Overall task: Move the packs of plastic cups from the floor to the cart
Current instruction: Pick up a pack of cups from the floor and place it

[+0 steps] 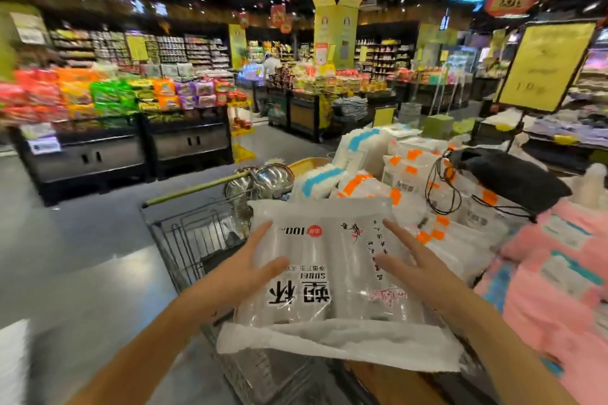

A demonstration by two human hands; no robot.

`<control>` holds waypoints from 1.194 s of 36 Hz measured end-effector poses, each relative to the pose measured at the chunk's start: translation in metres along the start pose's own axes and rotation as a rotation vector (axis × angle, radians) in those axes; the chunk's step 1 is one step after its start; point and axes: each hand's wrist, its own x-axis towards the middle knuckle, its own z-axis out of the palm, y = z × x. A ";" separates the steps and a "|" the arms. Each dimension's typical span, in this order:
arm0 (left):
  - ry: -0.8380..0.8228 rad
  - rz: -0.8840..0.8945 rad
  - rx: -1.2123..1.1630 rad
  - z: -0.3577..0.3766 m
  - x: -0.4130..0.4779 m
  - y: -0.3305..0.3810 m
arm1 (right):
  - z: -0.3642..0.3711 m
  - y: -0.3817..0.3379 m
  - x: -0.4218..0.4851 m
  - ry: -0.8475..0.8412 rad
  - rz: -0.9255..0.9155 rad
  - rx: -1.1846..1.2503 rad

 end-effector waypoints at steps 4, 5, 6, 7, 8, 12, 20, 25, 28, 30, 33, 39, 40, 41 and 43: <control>0.088 -0.054 -0.055 -0.001 0.013 -0.013 | 0.002 0.002 0.052 -0.094 -0.068 -0.066; 0.105 -0.067 -0.063 -0.001 0.016 -0.019 | 0.003 0.002 0.065 -0.116 -0.084 -0.087; 0.123 -0.082 -0.073 -0.001 0.019 -0.024 | 0.006 0.002 0.077 -0.140 -0.100 -0.091; 0.146 -0.095 -0.074 -0.001 0.021 -0.028 | 0.009 0.003 0.088 -0.167 -0.116 -0.086; 0.172 -0.103 -0.063 -0.002 0.023 -0.033 | 0.013 0.003 0.100 -0.195 -0.132 -0.082; 0.252 -0.144 -0.057 -0.008 0.034 -0.049 | 0.033 0.003 0.141 -0.277 -0.164 -0.104; 0.372 -0.272 -0.065 -0.037 0.071 -0.101 | 0.093 -0.005 0.222 -0.377 -0.190 -0.162; 0.400 -0.309 -0.119 -0.058 0.102 -0.148 | 0.139 -0.005 0.274 -0.434 -0.185 -0.140; 0.385 -0.327 -0.132 -0.065 0.123 -0.173 | 0.164 0.004 0.305 -0.451 -0.161 -0.157; 0.366 -0.336 -0.169 -0.068 0.138 -0.187 | 0.179 0.013 0.324 -0.470 -0.151 -0.167; 0.339 -0.366 -0.217 -0.068 0.162 -0.204 | 0.199 0.023 0.350 -0.497 -0.136 -0.197; 0.321 -0.473 -0.256 -0.056 0.216 -0.253 | 0.242 0.064 0.407 -0.548 -0.052 -0.260; 0.334 -0.478 -0.264 -0.051 0.227 -0.264 | 0.250 0.074 0.417 -0.555 -0.041 -0.269; 0.342 -0.502 -0.276 -0.045 0.237 -0.275 | 0.258 0.085 0.427 -0.560 -0.027 -0.274; 0.364 -0.551 -0.308 -0.030 0.258 -0.300 | 0.276 0.109 0.445 -0.569 -0.001 -0.274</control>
